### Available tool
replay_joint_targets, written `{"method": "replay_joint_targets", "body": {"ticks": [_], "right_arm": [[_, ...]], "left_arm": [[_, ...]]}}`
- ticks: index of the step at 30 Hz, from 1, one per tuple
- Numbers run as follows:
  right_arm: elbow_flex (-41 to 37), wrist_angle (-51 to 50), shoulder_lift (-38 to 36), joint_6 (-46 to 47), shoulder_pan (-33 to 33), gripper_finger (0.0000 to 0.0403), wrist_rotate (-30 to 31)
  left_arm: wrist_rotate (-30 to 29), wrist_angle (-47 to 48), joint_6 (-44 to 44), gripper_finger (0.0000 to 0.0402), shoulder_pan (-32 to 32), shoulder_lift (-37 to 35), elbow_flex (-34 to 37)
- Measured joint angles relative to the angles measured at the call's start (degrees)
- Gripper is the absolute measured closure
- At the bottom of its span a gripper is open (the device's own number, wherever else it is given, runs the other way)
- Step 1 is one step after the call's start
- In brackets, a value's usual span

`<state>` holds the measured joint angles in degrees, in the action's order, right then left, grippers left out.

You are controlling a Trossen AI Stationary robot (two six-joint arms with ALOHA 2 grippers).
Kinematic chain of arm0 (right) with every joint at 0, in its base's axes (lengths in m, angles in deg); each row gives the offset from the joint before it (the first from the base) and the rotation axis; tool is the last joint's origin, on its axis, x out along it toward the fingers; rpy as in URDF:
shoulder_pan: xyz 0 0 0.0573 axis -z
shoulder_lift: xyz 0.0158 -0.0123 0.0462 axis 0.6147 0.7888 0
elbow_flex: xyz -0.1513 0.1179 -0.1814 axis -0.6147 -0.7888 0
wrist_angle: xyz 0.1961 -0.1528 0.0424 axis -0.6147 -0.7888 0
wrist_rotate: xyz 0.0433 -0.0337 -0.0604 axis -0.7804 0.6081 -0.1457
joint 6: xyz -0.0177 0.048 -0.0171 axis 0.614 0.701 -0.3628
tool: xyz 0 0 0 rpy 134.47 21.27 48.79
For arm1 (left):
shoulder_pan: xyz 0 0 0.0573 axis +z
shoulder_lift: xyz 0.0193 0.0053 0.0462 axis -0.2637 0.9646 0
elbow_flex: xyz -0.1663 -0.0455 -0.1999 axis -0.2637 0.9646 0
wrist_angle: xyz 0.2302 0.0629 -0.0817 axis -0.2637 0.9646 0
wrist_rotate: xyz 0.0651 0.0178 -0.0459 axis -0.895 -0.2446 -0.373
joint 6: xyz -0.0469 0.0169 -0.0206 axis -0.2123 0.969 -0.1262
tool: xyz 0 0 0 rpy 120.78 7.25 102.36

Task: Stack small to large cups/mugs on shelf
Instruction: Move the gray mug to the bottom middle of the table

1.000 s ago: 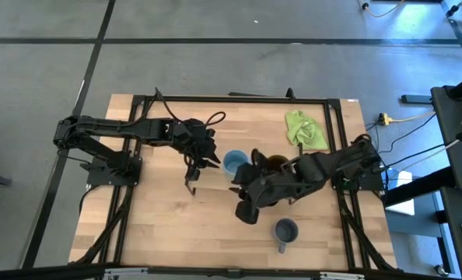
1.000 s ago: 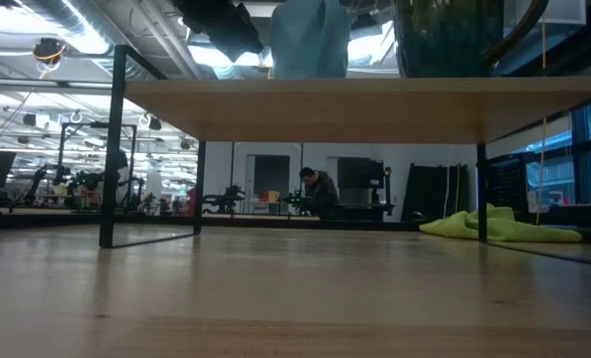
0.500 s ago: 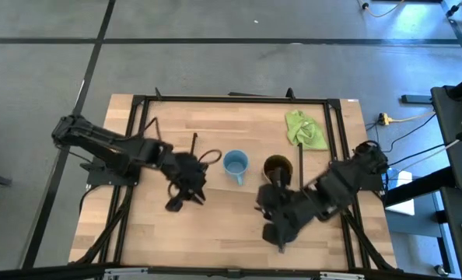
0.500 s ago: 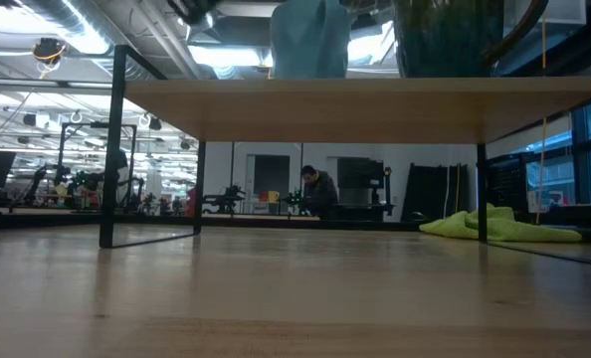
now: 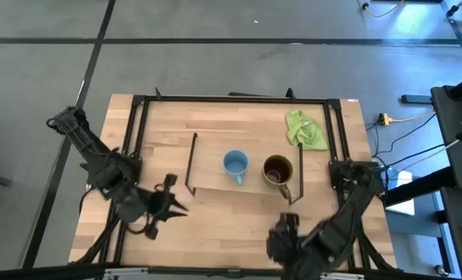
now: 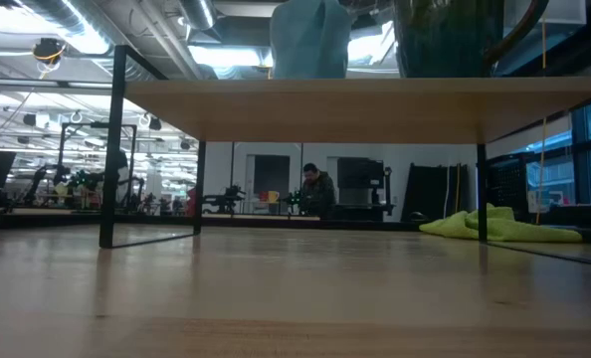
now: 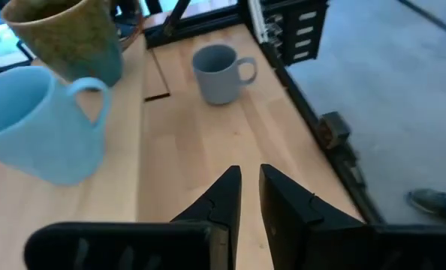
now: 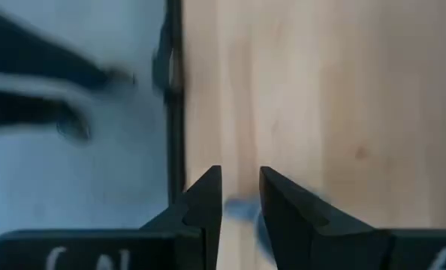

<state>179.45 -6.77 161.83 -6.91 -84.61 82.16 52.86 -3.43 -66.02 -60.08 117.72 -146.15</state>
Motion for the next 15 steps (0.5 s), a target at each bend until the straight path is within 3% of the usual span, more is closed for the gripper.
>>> {"method": "replay_joint_targets", "body": {"ticks": [8, 15], "right_arm": [[0.0, -2.3, 5.9, 9.0, -6.3, 0.031, -2.6], [-0.1, -5.7, 7.8, 18.7, -9.3, 0.031, 4.6]], "left_arm": [[-6.3, 0.0, -10.1, 0.0358, -8.3, 2.4, 0.0], [-5.6, 1.9, -10.4, 0.0358, -10.8, 5.5, 0.0]]}}
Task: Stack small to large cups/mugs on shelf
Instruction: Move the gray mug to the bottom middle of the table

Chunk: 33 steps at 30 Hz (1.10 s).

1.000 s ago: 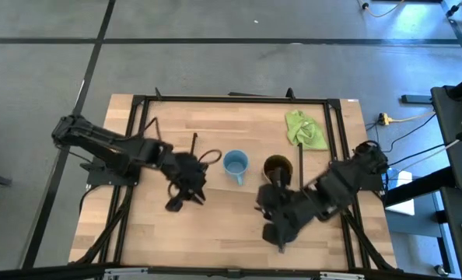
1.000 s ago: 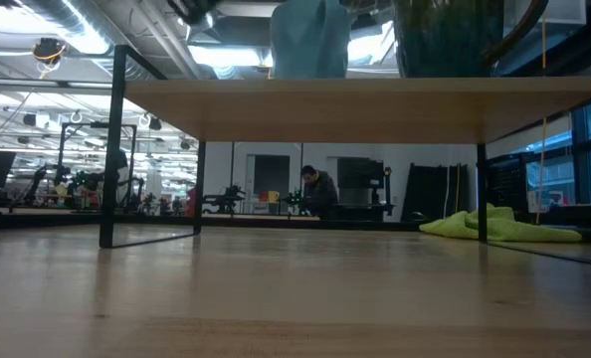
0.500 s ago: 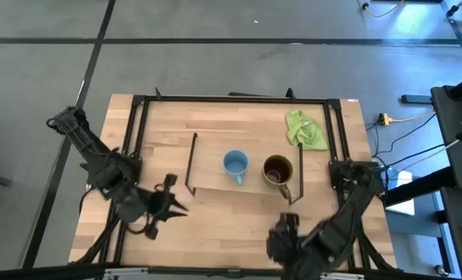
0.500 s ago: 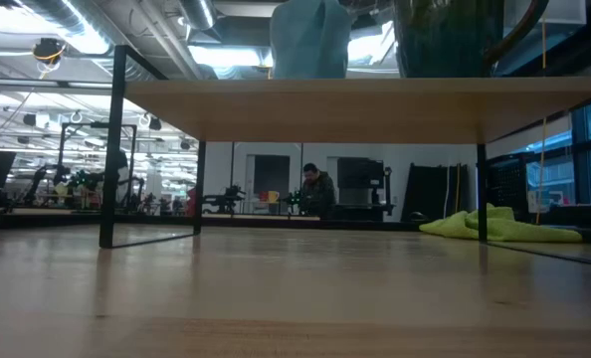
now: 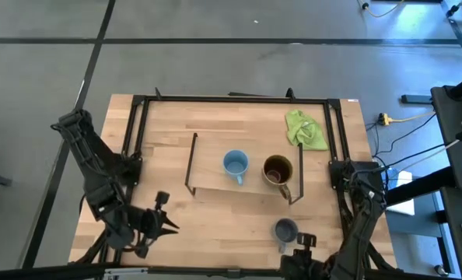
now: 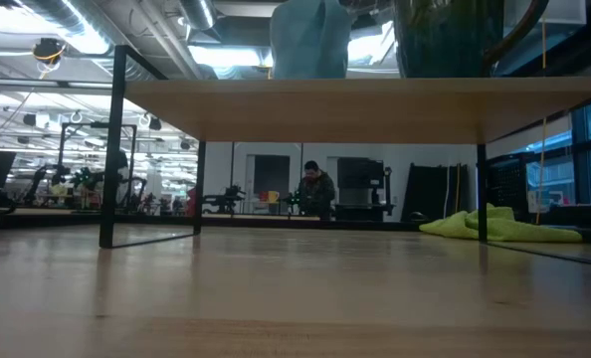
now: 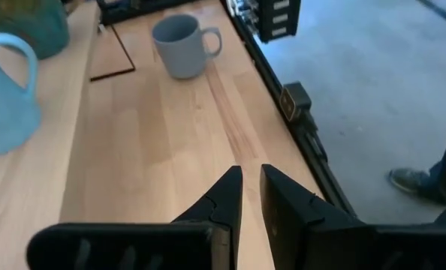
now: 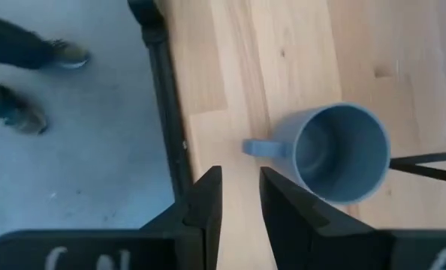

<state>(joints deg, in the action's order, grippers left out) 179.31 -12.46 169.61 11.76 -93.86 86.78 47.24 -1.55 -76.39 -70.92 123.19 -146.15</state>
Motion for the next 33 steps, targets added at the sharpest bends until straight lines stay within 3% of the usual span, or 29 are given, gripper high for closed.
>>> {"method": "replay_joint_targets", "body": {"ticks": [8, 13, 23, 33], "right_arm": [[-9.2, -0.1, 0.2, 11.5, -0.2, 0.031, -1.3], [-13.4, -0.1, -0.1, 18.0, 0.1, 0.031, 2.1], [-15.0, 0.4, -0.3, 18.9, 4.2, 0.031, 1.5], [-15.0, 5.1, -0.3, 18.5, 9.8, 0.031, -2.2]], "left_arm": [[2.5, 0.1, -1.4, 0.0358, -0.3, 1.5, 0.0], [2.1, 0.3, -1.6, 0.0358, -0.2, 1.4, 0.0], [-2.8, 15.8, -1.8, 0.0358, 0.5, 1.4, 0.0], [-3.1, 20.5, -1.7, 0.0358, 6.1, 1.4, 0.0]]}}
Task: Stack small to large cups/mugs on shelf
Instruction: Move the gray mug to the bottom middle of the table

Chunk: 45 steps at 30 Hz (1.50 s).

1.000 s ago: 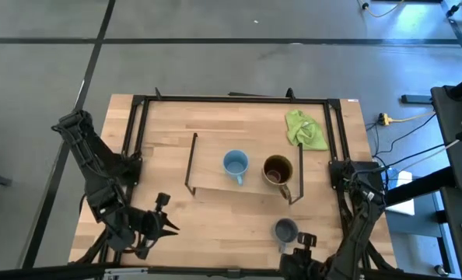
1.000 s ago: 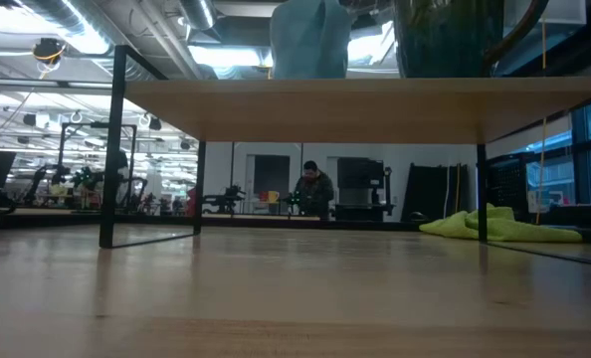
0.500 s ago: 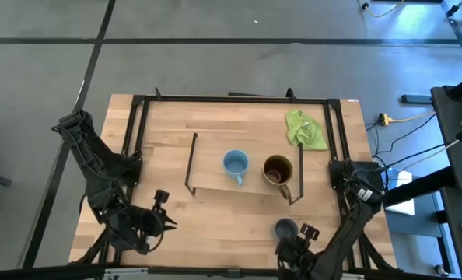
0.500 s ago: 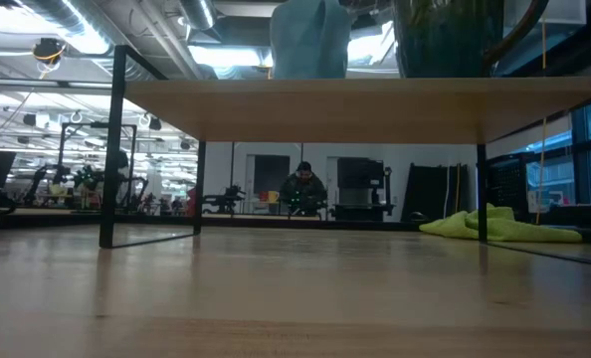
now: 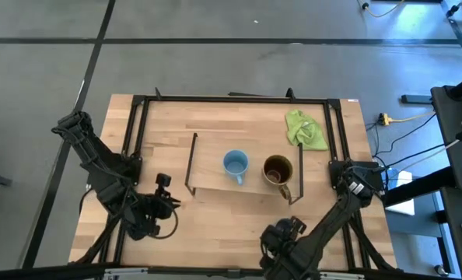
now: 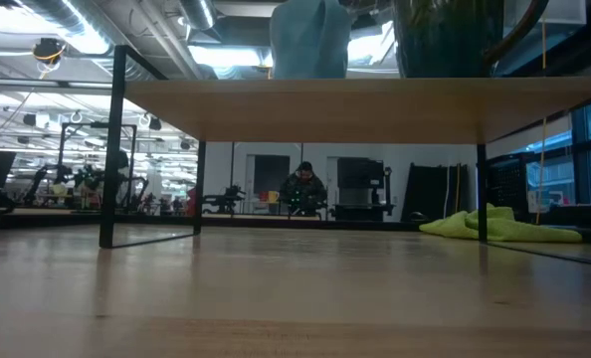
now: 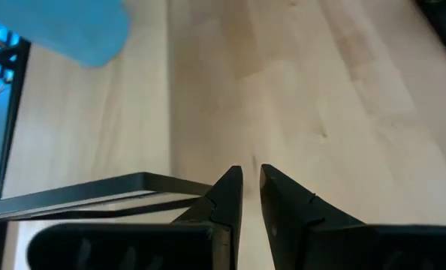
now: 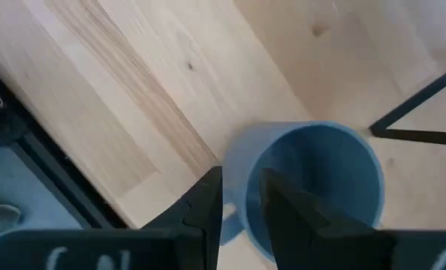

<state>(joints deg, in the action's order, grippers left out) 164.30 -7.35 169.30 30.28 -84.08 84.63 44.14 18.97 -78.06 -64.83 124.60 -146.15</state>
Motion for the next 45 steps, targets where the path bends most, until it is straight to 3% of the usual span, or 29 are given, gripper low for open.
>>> {"method": "replay_joint_targets", "body": {"ticks": [13, 19, 29, 37, 45], "right_arm": [[0.0, 10.6, 0.0, 1.4, 2.5, 0.031, -6.1], [0.1, 8.7, 0.0, 4.8, 2.5, 0.031, -5.5], [0.1, 4.2, 0.0, 19.7, 2.5, 0.031, -7.2], [2.7, 3.8, 0.0, 21.0, 2.5, 0.031, -5.3], [10.0, -5.0, -0.3, 22.5, 2.4, 0.031, -4.2]], "left_arm": [[5.2, -4.0, 3.3, 0.0358, 2.4, 0.0, 0.0], [6.2, -8.1, 2.8, 0.0358, 2.4, -0.2, 0.0], [6.3, -9.2, -0.4, 0.0358, 2.4, -0.2, 0.0], [6.3, -9.2, -1.4, 0.0358, 2.4, -0.2, 0.0], [6.3, -9.0, -1.4, 0.0358, 2.4, -0.2, 0.0]]}}
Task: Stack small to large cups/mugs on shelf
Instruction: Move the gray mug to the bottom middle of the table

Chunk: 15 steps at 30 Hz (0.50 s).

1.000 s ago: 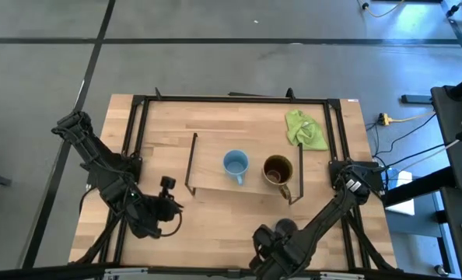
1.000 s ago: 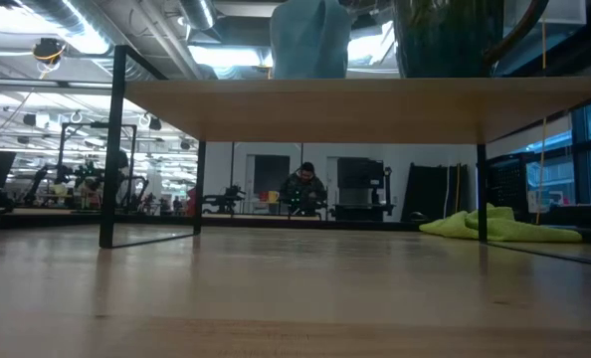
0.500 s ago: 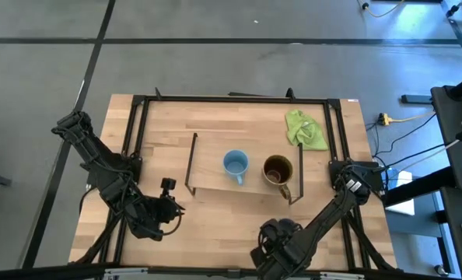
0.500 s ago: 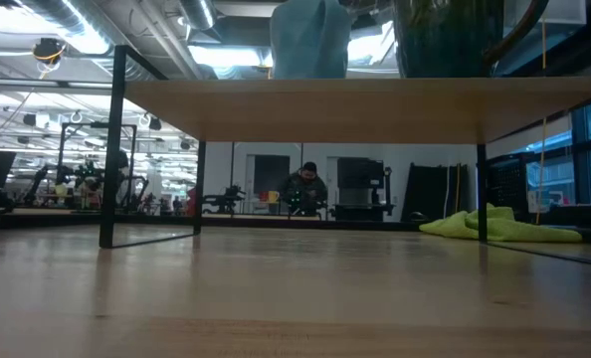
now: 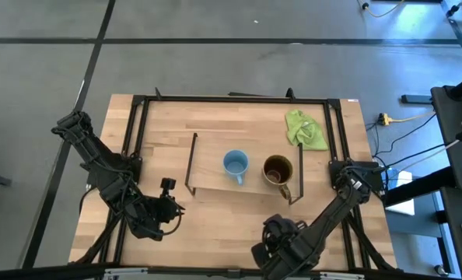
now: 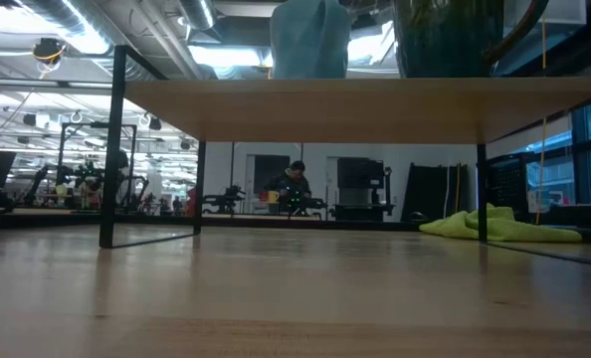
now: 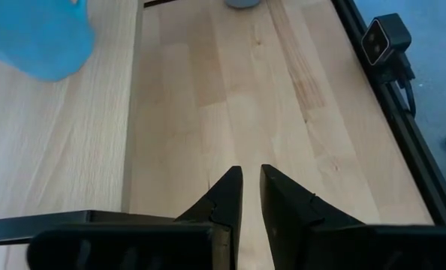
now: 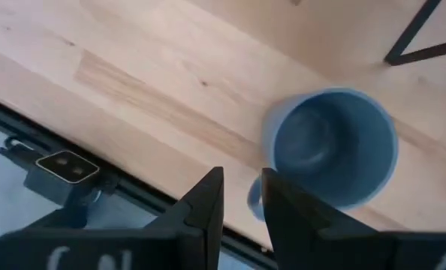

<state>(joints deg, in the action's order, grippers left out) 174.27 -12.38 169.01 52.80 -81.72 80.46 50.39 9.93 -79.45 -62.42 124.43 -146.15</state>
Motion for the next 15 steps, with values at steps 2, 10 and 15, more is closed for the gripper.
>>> {"method": "replay_joint_targets", "body": {"ticks": [2, 10, 15], "right_arm": [[-0.1, 0.0, 0.1, 0.4, 0.0, 0.031, -2.9], [-1.5, -0.1, 0.6, 6.1, -1.3, 0.031, -7.6], [-1.6, 0.0, 0.8, 7.3, -1.6, 0.031, -6.6]], "left_arm": [[0.0, 0.0, 0.0, 0.0358, 0.0, 0.0, 0.0], [0.0, 0.1, 0.1, 0.0358, 0.0, 0.0, 0.0], [0.0, 0.2, 0.2, 0.0358, 0.0, 0.0, 0.0]]}}
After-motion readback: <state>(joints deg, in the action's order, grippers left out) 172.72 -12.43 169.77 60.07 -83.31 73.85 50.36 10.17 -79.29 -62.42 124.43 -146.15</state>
